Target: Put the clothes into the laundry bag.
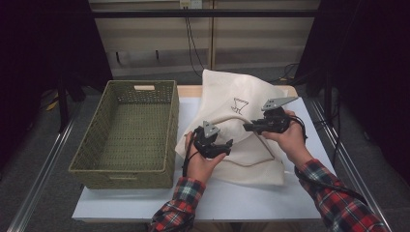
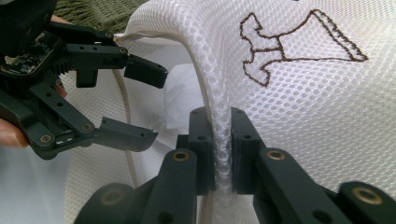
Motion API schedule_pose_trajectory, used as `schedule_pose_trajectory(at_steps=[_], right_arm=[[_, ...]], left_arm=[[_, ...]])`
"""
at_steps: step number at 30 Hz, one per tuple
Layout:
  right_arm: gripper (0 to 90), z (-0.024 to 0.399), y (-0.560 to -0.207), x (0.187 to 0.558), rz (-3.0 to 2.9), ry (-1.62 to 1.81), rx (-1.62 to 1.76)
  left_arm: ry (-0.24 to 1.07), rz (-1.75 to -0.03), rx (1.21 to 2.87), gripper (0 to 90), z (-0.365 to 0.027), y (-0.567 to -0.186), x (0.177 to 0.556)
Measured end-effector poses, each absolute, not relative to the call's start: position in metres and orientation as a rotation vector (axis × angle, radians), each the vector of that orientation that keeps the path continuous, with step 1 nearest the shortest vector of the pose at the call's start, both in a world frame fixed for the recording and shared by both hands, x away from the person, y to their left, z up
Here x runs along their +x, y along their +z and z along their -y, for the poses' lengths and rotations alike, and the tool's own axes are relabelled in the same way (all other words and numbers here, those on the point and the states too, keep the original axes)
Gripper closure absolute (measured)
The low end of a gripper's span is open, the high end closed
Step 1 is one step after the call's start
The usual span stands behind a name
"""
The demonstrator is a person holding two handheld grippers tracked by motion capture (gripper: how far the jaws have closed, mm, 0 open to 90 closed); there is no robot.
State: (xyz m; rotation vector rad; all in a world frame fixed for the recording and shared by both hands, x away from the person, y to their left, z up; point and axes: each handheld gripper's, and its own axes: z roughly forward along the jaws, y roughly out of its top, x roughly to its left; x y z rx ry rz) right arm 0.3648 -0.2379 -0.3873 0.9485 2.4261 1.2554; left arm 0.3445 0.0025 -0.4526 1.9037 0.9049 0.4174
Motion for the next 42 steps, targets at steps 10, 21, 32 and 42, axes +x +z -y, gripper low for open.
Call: schedule_pose_trajectory(at_steps=[10, 21, 32, 42], right_arm=[[64.8, 0.233, -0.383, 0.360, -2.463, 1.231, 0.890], [55.8, 0.237, -0.378, 0.358, -2.434, 1.240, 0.865], [82.8, 0.240, -0.364, 0.353, -2.385, 1.278, 0.829], [90.0, 0.230, -0.373, 0.350, -2.482, 1.285, 0.816]], left_arm=[[0.422, -0.898, 1.887, 23.5, -0.015, -0.451, 0.336], [0.413, -0.918, 1.860, 16.8, -0.028, -0.451, 0.328], [0.409, -0.899, 1.868, 15.8, -0.031, -0.452, 0.324], [0.428, -0.886, 1.861, 13.6, -0.034, -0.449, 0.319]])
